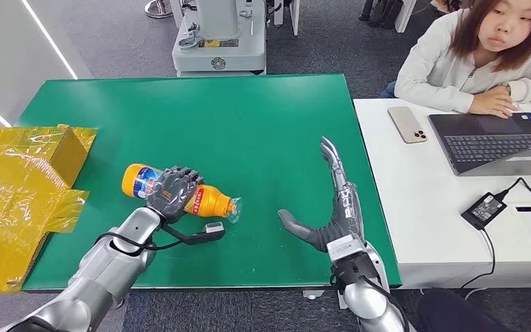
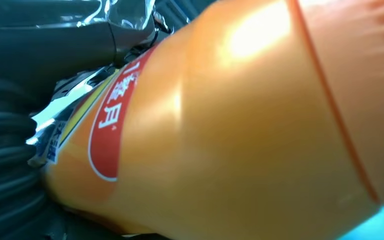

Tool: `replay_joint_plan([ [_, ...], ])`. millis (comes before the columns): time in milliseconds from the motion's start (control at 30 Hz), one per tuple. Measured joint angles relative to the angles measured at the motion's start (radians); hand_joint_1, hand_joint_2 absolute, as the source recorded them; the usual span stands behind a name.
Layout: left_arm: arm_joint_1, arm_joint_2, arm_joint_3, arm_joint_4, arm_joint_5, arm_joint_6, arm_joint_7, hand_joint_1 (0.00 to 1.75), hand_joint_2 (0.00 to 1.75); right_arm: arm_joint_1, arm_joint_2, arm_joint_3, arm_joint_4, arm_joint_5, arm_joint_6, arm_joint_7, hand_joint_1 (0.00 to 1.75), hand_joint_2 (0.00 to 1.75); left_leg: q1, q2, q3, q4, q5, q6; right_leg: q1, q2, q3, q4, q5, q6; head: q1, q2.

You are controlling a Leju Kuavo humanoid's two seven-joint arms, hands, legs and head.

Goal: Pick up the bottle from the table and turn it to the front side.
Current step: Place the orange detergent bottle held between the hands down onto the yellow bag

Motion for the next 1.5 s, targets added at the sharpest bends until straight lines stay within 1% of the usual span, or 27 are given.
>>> replay_joint_plan([
  [200,-0.05,0.026,-0.092,0.053,-0.005,-0.11,0.09,1.75,1.75,0.057,-0.025,0.015,-0.041,0.04,-0.033,0.0,0.0,1.75,0.0,0.0,0.0,0.0,0.0,0.0,0.0,0.0,0.0,0.0,0.0,0.0,0.0,0.0],
  [333,-0.067,0.039,-0.138,0.072,-0.005,-0.129,0.15,1.75,1.75,0.115,-0.028,0.016,-0.072,0.077,-0.038,0.0,0.0,1.75,0.0,0.0,0.0,0.0,0.0,0.0,0.0,0.0,0.0,0.0,0.0,0.0,0.0,0.0],
  [467,-0.073,0.044,-0.147,0.081,-0.005,-0.155,0.227,1.75,1.75,0.159,-0.028,0.016,-0.098,0.102,-0.029,0.004,0.0,1.75,0.0,0.0,0.0,0.0,0.0,0.0,0.0,0.0,0.0,0.0,0.0,0.0,0.0,0.0],
  [567,-0.074,0.042,-0.147,0.082,-0.007,-0.146,0.283,1.75,1.75,0.178,-0.028,0.014,-0.112,0.117,-0.015,0.016,0.0,1.75,0.0,0.001,0.0,0.0,0.0,0.0,0.0,0.0,0.0,0.0,0.0,0.0,0.0,0.0],
  [667,-0.07,0.038,-0.144,0.08,0.01,-0.094,0.324,1.75,1.75,0.191,-0.028,0.01,-0.123,0.13,-0.006,0.027,0.0,1.75,0.0,0.0,0.0,0.0,0.0,0.0,0.0,0.0,0.0,0.0,0.0,0.0,0.0,0.0],
  [700,-0.066,0.037,-0.138,0.078,0.027,-0.071,0.325,1.75,1.75,0.196,-0.028,0.007,-0.126,0.133,-0.003,0.03,0.0,1.75,0.0,0.0,0.0,0.0,0.0,0.0,0.0,0.0,0.0,0.0,0.0,0.0,0.0,0.0],
  [767,-0.05,0.033,-0.109,0.07,0.089,-0.027,0.295,1.75,1.75,0.208,-0.027,0.0,-0.132,0.14,0.002,0.031,0.0,1.75,0.0,0.001,0.0,0.0,0.0,0.0,0.0,0.0,0.0,0.0,0.0,0.0,0.0,0.0],
  [867,-0.015,0.027,-0.031,0.06,0.205,0.017,0.198,1.75,1.75,0.219,-0.025,-0.012,-0.136,0.143,0.014,0.031,0.0,1.75,0.0,0.001,0.0,0.0,0.0,0.0,0.0,0.001,0.0,0.0,0.0,0.0,0.0,0.0],
  [933,0.01,0.026,0.026,0.058,0.245,0.037,0.153,1.75,1.75,0.222,-0.024,-0.018,-0.136,0.142,0.024,0.029,0.0,1.75,0.0,0.001,0.0,0.0,0.0,0.0,0.0,0.002,0.0,0.0,0.0,0.0,0.0,0.0],
  [967,0.022,0.027,0.052,0.058,0.25,0.046,0.144,1.75,1.75,0.223,-0.024,-0.022,-0.136,0.141,0.027,0.028,0.0,1.75,0.0,0.002,0.0,0.0,0.0,0.0,0.0,0.002,0.0,0.0,0.0,0.0,0.0,0.0],
  [1033,0.042,0.031,0.092,0.058,0.227,0.057,0.154,1.75,1.75,0.224,-0.024,-0.029,-0.136,0.135,0.033,0.026,0.0,1.75,0.0,0.002,0.0,0.0,0.0,-0.001,0.0,0.002,0.0,0.0,0.0,0.0,0.0,0.0],
  [1133,0.064,0.048,0.122,0.061,0.13,0.059,0.218,1.75,1.75,0.224,-0.024,-0.037,-0.136,0.124,0.04,0.02,0.0,1.75,0.0,0.002,0.0,-0.001,0.0,-0.001,0.0,0.002,0.0,0.0,0.0,0.0,0.0,0.0],
  [1233,0.084,0.073,0.131,0.066,0.034,0.049,0.293,1.75,1.75,0.224,-0.024,-0.043,-0.136,0.113,0.05,0.016,0.0,1.75,0.0,0.002,0.0,-0.001,0.0,-0.001,0.0,0.002,0.0,0.001,0.0,0.0,0.0,0.0],
  [1300,0.091,0.092,0.127,0.068,0.004,0.038,0.345,1.75,1.75,0.224,-0.024,-0.049,-0.136,0.107,0.059,0.016,0.0,1.75,0.0,0.002,0.0,-0.001,0.0,-0.001,0.0,0.002,0.0,0.001,0.0,0.0,0.0,0.0],
  [1400,0.089,0.126,0.096,0.072,-0.006,0.004,0.418,1.75,1.75,0.224,-0.021,-0.059,-0.136,0.104,0.075,0.018,0.0,1.75,0.0,0.002,0.0,-0.001,0.0,-0.001,0.0,0.002,0.0,0.001,0.0,0.0,0.0,0.0],
  [1500,0.08,0.158,0.037,0.08,-0.01,-0.021,0.476,1.75,1.75,0.225,-0.018,-0.065,-0.136,0.105,0.093,0.019,0.0,1.75,0.0,0.002,0.001,-0.001,0.0,-0.001,0.0,0.002,0.0,0.001,0.0,0.0,0.0,0.0],
])
